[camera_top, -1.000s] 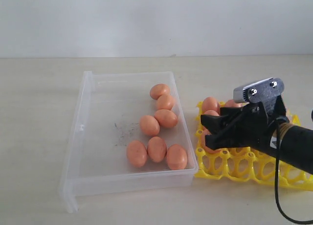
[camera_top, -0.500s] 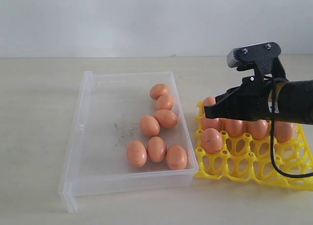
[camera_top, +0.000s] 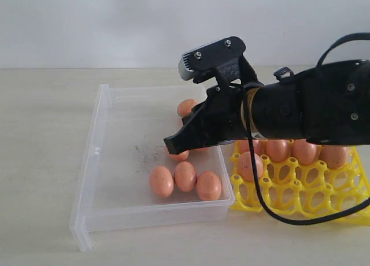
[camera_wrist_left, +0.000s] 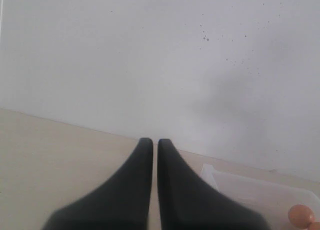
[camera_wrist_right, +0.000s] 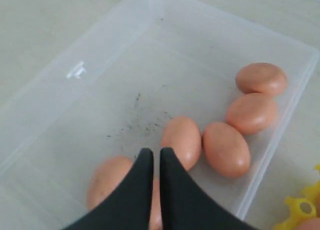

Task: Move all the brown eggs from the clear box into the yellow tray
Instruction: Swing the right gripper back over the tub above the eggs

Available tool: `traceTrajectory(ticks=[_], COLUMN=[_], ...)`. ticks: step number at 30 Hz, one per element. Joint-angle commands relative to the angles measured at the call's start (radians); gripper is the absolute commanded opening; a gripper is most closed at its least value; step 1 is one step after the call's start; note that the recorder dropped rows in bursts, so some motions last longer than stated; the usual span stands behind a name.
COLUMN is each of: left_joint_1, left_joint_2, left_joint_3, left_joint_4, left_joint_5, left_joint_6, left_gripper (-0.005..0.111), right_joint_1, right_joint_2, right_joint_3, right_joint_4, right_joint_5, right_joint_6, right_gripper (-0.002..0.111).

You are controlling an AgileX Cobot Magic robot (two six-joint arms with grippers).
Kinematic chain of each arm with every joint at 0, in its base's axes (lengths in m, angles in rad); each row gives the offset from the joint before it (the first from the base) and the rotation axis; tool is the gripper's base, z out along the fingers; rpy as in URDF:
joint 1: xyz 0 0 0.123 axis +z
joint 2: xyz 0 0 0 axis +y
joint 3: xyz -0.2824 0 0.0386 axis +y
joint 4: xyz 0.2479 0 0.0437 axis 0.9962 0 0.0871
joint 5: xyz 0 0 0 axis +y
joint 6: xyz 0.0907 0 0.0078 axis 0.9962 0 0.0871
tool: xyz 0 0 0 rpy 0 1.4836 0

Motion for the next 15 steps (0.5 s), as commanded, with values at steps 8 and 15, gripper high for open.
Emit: traceTrajectory(ticks=[8, 15], left_joint_1=[-0.005, -0.005], left_joint_2=[-0.003, -0.003], left_joint_3=[-0.003, -0.003], left_joint_4=[-0.003, -0.003], left_joint_5=[0.0, 0.0], left_joint_6=[0.007, 0.007], left_gripper=[0.004, 0.004], right_joint_1=[0.187, 0.341], right_joint_2=[-0.002, 0.058], right_joint_3=[-0.022, -0.022], right_joint_4=[-0.549, -0.549], right_joint_5=[0.249, 0.995], right_joint_6=[-0.3, -1.068], right_gripper=[0.0, 0.0])
